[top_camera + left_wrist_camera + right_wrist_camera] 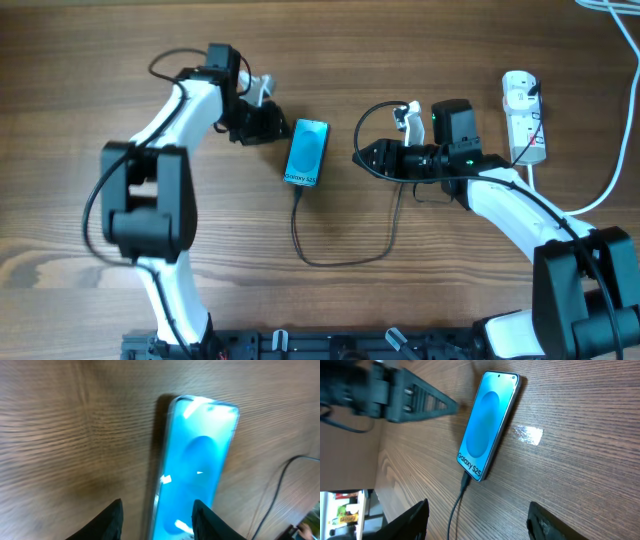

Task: Plug charger to phone and switch on socket
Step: 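Open both grippers and release the phone and plug on the table, then move the right gripper over to the white power strip's switch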

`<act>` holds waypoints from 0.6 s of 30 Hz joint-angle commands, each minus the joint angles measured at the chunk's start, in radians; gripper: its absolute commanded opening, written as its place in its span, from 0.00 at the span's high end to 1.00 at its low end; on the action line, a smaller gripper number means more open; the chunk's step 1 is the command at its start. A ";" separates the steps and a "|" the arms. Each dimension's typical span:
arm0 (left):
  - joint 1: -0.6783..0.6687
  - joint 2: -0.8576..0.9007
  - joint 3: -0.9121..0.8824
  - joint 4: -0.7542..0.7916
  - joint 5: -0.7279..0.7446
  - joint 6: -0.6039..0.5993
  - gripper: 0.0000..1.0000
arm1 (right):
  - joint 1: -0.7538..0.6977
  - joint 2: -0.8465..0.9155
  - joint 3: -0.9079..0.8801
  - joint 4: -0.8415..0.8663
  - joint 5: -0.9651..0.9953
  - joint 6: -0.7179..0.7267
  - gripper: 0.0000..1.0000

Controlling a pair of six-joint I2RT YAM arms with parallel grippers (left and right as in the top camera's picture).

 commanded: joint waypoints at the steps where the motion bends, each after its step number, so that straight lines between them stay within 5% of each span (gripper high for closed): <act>1: 0.007 -0.234 0.024 -0.002 -0.020 0.012 0.52 | 0.004 -0.017 0.015 0.000 0.011 -0.028 0.37; 5: 0.007 -0.449 0.024 -0.004 -0.026 -0.037 0.42 | 0.004 -0.035 0.015 -0.008 0.010 -0.036 0.40; 7: 0.007 -0.510 0.024 -0.004 -0.028 -0.037 0.07 | 0.004 -0.080 0.015 -0.040 0.032 -0.056 0.41; 8: 0.007 -0.524 0.024 -0.004 -0.028 -0.036 0.00 | 0.004 -0.100 0.015 -0.057 0.049 -0.057 0.41; 18: 0.007 -0.532 0.024 -0.005 -0.027 -0.036 0.00 | 0.004 -0.629 0.016 -0.387 0.349 -0.079 0.40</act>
